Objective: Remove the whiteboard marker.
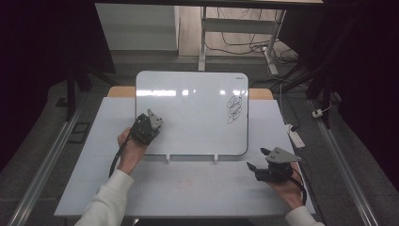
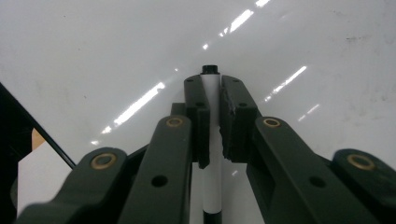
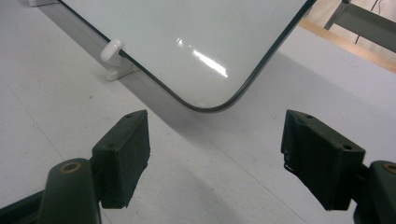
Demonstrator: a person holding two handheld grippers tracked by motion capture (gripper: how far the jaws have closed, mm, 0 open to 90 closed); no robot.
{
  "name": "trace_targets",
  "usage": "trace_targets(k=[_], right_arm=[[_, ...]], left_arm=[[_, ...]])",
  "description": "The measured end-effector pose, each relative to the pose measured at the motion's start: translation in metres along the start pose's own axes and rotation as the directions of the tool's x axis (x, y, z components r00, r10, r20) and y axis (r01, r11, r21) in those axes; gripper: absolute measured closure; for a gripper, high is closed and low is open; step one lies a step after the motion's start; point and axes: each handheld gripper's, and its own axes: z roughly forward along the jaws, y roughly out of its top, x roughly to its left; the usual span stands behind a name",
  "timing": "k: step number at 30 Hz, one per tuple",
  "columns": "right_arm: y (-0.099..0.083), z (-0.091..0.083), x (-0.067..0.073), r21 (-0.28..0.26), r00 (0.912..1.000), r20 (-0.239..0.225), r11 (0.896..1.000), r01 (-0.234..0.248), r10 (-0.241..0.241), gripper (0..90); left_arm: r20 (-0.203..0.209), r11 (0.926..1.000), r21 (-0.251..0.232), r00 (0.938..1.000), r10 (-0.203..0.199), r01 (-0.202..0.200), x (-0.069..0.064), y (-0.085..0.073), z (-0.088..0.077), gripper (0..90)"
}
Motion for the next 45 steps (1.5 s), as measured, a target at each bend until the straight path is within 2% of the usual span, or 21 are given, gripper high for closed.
trace_targets(k=[7,8,11,15,16,17,19,21,22,23,24,25,29,30,31,32,33,34,35,36,45], right_arm=[[0.0,-0.001,0.0,-0.009,1.0,-0.001,1.0,0.002,-0.002,23.9],[-0.001,-0.001,0.0,-0.02,1.0,0.002,1.0,0.001,-0.001,23.5],[-0.001,-0.001,0.0,-0.033,0.9999,0.005,0.999,-0.009,0.01,23.4],[-0.002,-0.002,0.0,-0.055,0.9995,0.01,0.998,-0.03,0.03,23.4],[-0.002,-0.002,0.0,-0.062,0.9992,0.006,0.997,-0.04,0.041,23.3],[-0.002,-0.002,0.0,-0.062,0.9992,0.006,0.997,-0.04,0.041,23.3],[-0.003,-0.001,0.001,-0.075,0.9988,0.002,0.996,-0.049,0.049,23.3],[-0.003,-0.001,0.002,-0.075,0.9989,0.007,0.996,-0.046,0.047,23.4],[-0.003,0.001,0.004,-0.067,0.999,0.017,0.997,-0.04,0.042,24.0],[-0.002,0.001,0.005,-0.067,0.9989,0.021,0.997,-0.039,0.041,24.1],[-0.002,0.001,0.006,-0.065,0.9989,0.021,0.997,-0.04,0.041,24.3],[-0.002,0.001,0.006,-0.065,0.9989,0.021,0.997,-0.04,0.041,24.3],[0.005,-0.001,0.008,-0.077,0.9978,-0.013,0.995,-0.066,0.065,27.0],[0.006,-0.002,0.008,-0.081,0.9972,-0.019,0.994,-0.073,0.072,27.3],[0.007,-0.002,0.009,-0.084,0.9967,-0.025,0.993,-0.079,0.077,27.4],[0.008,-0.002,0.009,-0.083,0.996,-0.03,0.993,-0.087,0.085,27.5],[0.008,-0.002,0.009,-0.083,0.996,-0.03,0.993,-0.087,0.085,27.5],[0.01,-0.001,0.011,-0.082,0.9941,-0.047,0.991,-0.101,0.098,27.8],[0.011,0.0,0.011,-0.083,0.9932,-0.052,0.991,-0.108,0.104,27.9],[0.012,0.001,0.012,-0.084,0.9921,-0.062,0.99,-0.114,0.109,28.0],[0.032,0.008,0.022,-0.095,0.9823,-0.113,0.982,-0.16,0.149,28.5]], left_arm=[[0.028,0.9992,-0.04,0.9996,-0.006,0.007,0.004,0.005,-0.02,81.2],[0.046,0.9976,-0.067,0.9988,-0.015,0.018,0.005,0.007,-0.028,81.2],[0.068,0.9955,-0.09,0.9974,-0.023,0.029,0.007,0.008,-0.034,81.2],[0.141,0.9873,-0.145,0.9889,-0.045,0.066,0.01,0.01,-0.046,81.2],[0.172,0.982,-0.171,0.9838,-0.05,0.08,0.01,0.011,-0.051,81.2],[0.172,0.982,-0.171,0.9838,-0.05,0.08,0.01,0.011,-0.051,81.2],[0.226,0.9723,-0.214,0.9731,-0.046,0.095,0.008,0.014,-0.06,81.2],[0.242,0.9691,-0.227,0.9694,-0.041,0.098,0.006,0.016,-0.062,81.2],[0.274,0.9632,-0.25,0.9614,-0.028,0.099,0.001,0.02,-0.067,81.2],[0.274,0.9632,-0.25,0.9614,-0.028,0.099,0.001,0.02,-0.067,81.2],[0.3,0.9578,-0.27,0.9538,-0.014,0.099,-0.004,0.023,-0.072,81.2],[0.3,0.9578,-0.27,0.9538,-0.014,0.099,-0.004,0.023,-0.072,81.2],[0.359,0.9477,-0.304,0.9329,0.02,0.097,-0.019,0.031,-0.077,81.1],[0.359,0.9477,-0.304,0.9329,0.02,0.097,-0.019,0.031,-0.077,81.1],[0.383,0.9456,-0.311,0.9231,0.032,0.096,-0.025,0.033,-0.077,81.1],[0.383,0.9456,-0.311,0.9231,0.032,0.096,-0.025,0.033,-0.077,81.1],[0.396,0.9446,-0.313,0.9173,0.036,0.098,-0.027,0.034,-0.077,81.1],[0.419,0.9437,-0.316,0.9068,0.045,0.099,-0.032,0.036,-0.076,81.1],[0.419,0.9437,-0.316,0.9068,0.045,0.099,-0.032,0.036,-0.076,81.1],[0.429,0.9438,-0.317,0.9015,0.056,0.093,-0.037,0.038,-0.076,81.1],[0.459,0.9441,-0.32,0.8847,0.08,0.08,-0.054,0.05,-0.071,81.1]])
